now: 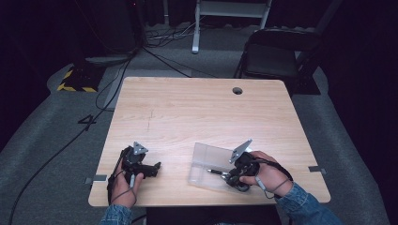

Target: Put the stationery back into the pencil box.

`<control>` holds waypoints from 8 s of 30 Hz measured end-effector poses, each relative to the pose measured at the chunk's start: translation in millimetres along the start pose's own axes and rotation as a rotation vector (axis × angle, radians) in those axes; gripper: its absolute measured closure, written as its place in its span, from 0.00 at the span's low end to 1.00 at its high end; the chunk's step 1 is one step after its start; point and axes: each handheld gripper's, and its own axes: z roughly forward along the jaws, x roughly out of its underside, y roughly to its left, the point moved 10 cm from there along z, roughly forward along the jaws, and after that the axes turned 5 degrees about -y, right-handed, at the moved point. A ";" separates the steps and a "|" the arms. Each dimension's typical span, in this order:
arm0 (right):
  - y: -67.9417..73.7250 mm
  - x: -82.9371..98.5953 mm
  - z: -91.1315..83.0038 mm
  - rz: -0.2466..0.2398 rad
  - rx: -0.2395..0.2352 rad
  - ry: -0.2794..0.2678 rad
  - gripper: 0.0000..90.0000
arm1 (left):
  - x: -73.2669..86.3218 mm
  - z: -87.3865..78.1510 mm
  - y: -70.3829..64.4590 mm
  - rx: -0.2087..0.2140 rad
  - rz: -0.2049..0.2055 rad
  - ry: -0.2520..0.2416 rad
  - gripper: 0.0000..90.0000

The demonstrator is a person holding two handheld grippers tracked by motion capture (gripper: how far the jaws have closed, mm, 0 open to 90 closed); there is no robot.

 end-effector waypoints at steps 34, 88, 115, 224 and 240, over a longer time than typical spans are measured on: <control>6.1 6.7 12.0 0.043 -0.068 0.032 0.58 | -0.7 0.7 0.3 -0.002 -0.002 -0.002 0.00; -89.7 -10.0 -97.3 0.241 0.354 -0.415 0.51 | -0.8 0.8 0.3 -0.019 -0.016 -0.002 0.00; -122.9 42.9 -52.0 0.370 0.359 -0.145 0.57 | -0.8 0.7 0.4 -0.019 -0.014 -0.002 0.00; -24.0 -14.3 -74.8 -0.037 0.210 -0.193 0.79 | -3.3 3.2 1.5 -0.029 -0.026 -0.003 0.00; -3.6 -21.6 -36.6 -0.143 0.131 -0.107 0.79 | -3.4 3.3 1.5 -0.029 -0.026 -0.002 0.00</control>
